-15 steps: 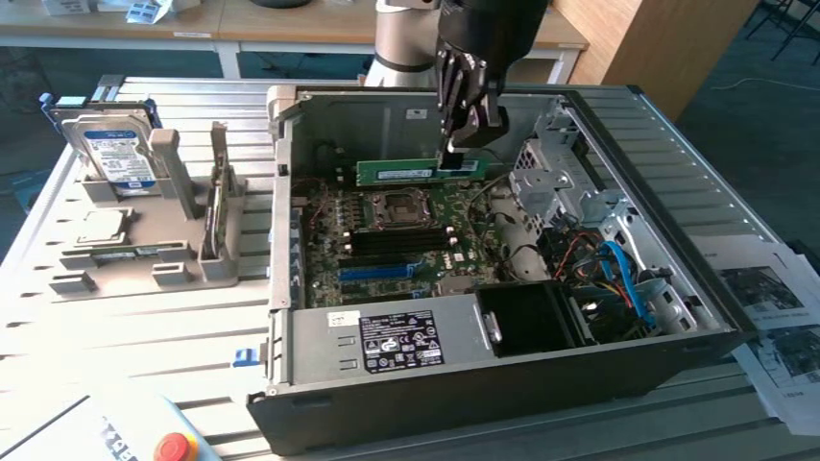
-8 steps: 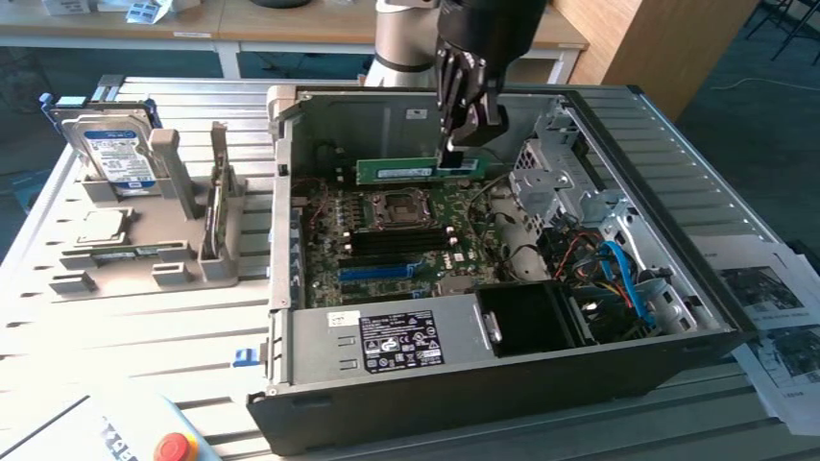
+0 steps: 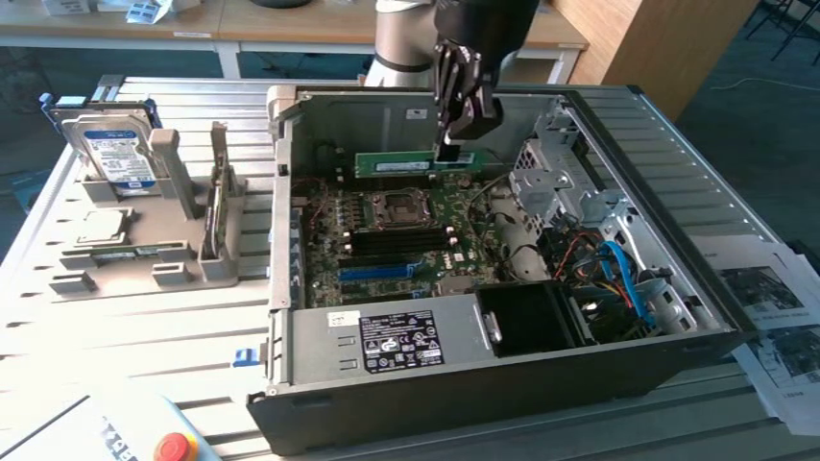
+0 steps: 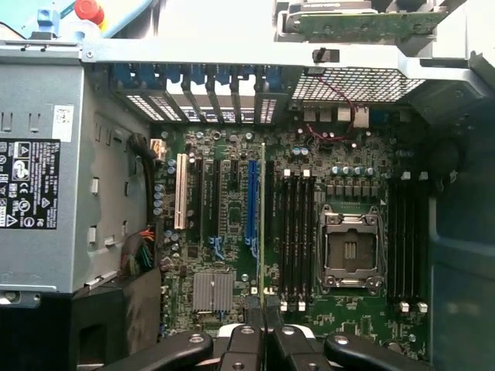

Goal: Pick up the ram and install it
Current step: 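Pick up the ram and move it above insertion slot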

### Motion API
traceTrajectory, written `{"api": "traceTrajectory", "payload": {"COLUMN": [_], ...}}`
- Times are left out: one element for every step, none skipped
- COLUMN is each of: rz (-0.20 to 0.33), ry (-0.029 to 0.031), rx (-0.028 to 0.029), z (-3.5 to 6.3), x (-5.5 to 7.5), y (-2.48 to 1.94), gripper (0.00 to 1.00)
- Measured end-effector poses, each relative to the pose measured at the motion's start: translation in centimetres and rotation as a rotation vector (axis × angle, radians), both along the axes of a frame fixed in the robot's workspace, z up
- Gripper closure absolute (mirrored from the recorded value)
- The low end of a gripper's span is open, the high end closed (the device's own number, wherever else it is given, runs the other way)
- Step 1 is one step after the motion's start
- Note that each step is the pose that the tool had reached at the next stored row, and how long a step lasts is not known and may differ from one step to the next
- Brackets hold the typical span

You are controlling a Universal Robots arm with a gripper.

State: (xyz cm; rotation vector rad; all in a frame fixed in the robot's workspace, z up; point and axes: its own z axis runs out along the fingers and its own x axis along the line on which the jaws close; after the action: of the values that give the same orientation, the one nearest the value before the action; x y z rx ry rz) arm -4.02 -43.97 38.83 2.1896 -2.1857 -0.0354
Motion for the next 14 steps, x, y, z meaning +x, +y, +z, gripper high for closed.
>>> {"api": "traceTrajectory", "payload": {"rz": [0.000,0.000,0.000,0.000,0.000,0.000,-0.001,-0.001,-0.001,-0.001,-0.001,-0.001,-0.001,-0.001], "ry": [0.0000,0.0000,0.0000,0.0000,0.0000,0.0000,0.0000,0.0000,0.0001,0.0000,0.0000,0.0000,0.0001,0.0000], "rx": [0.0000,0.0000,0.0000,0.0000,0.0000,0.0000,0.0000,0.0000,-0.0002,0.0000,0.0001,0.0001,0.0000,-0.0002], "z": [-0.02,-0.04,-0.06,-0.08,-0.10,-0.12,-0.15,-0.16,-0.18,-0.21,-0.23,-0.25,-0.27,-0.27], "x": [0.0,0.0,0.0,0.0,0.0,0.1,0.1,0.1,0.1,0.1,0.1,0.1,0.1,0.1], "y": [0.22,0.46,0.72,0.97,1.24,1.50,1.75,2.02,2.28,2.56,2.81,3.07,3.26,3.42], "gripper": [0.88,0.88,0.88,0.88,0.88,0.88,0.88,0.88,0.88,0.88,0.88,0.88,0.88,0.88]}}
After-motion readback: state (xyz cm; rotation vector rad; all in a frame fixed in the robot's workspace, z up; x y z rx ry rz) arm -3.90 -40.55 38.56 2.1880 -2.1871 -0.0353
